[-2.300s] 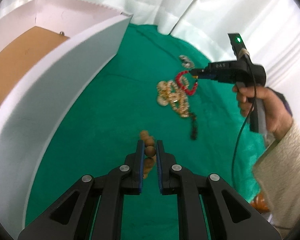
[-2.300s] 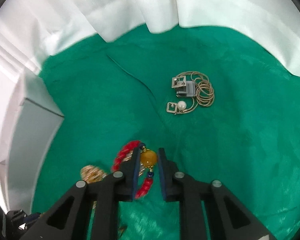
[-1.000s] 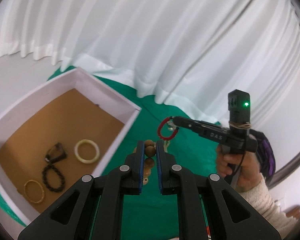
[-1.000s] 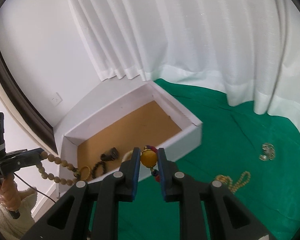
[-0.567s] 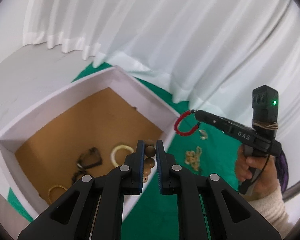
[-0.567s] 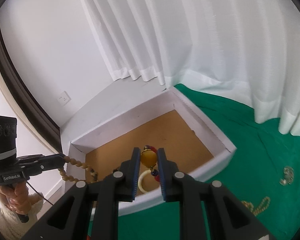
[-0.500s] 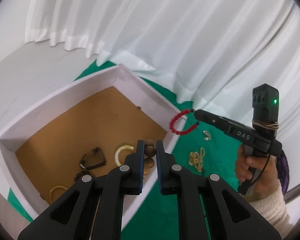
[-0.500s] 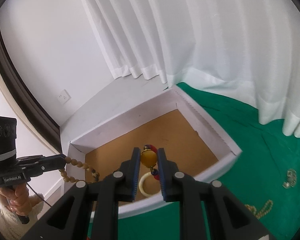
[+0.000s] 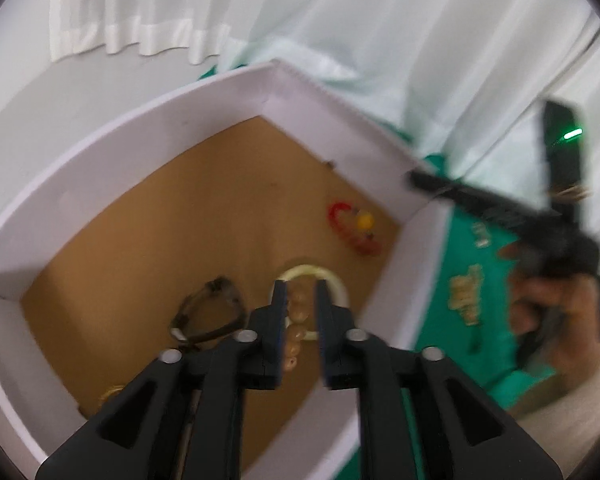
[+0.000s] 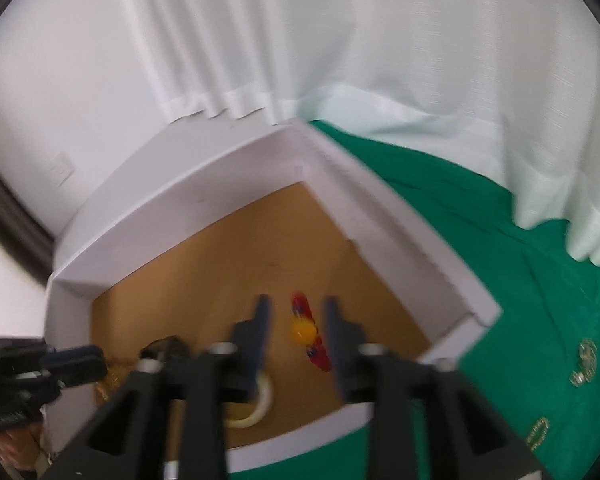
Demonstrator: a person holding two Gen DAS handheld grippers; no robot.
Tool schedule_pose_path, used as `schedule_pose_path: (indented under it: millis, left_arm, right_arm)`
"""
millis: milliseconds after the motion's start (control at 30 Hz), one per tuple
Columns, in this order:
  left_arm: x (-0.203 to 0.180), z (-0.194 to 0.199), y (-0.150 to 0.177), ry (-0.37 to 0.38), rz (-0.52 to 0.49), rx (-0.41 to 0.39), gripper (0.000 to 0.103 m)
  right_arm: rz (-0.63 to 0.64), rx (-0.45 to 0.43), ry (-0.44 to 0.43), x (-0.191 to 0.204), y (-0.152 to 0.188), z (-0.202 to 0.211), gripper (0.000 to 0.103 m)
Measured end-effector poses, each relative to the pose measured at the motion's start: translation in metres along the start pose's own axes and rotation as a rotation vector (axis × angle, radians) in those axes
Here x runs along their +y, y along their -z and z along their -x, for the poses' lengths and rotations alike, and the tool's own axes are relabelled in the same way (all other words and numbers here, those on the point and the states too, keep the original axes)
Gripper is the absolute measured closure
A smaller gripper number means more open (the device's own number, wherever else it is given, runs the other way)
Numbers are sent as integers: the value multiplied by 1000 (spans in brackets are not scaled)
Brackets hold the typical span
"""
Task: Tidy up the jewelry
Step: 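Carry both bracelets over the white box and open both grippers, then withdraw both grippers from the box back toward the jewelry pile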
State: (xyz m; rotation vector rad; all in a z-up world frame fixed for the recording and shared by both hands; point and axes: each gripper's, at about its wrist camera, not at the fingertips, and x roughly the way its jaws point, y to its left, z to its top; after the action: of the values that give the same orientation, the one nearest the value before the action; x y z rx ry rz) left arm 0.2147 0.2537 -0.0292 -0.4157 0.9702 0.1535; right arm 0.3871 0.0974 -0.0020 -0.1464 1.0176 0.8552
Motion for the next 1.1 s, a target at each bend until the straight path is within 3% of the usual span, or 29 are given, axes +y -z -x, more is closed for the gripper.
schedule_pose_path:
  millis: [67, 167, 300, 400, 567, 700, 867, 1100]
  left_arm:
    - [-1, 0, 6, -54, -5, -6, 47]
    - [-7, 13, 17, -53, -20, -36, 44]
    - [-31, 39, 35, -42, -73, -102, 32]
    - [-59, 54, 58, -21, -138, -131, 28]
    - [-107, 58, 102, 63, -210, -107, 23]
    - [-147, 42, 143, 121, -264, -75, 17]
    - [-177, 1, 177, 161, -261, -4, 16]
    - [-192, -51, 200, 80, -292, 31, 16]
  right_arm:
    - [-38, -42, 22, -11, 5, 17, 54]
    - [-41, -81, 51, -17, 19, 47, 53]
    - [-11, -112, 130, -19, 54, 86, 41]
    - [-5, -105, 144, -25, 93, 109, 39]
    - [-21, -86, 228, -45, 170, 140, 38]
    - [-72, -62, 309, -70, 236, 159, 38]
    - [-164, -26, 411, -99, 303, 168, 38]
    - [-316, 15, 512, -143, 364, 177, 38]
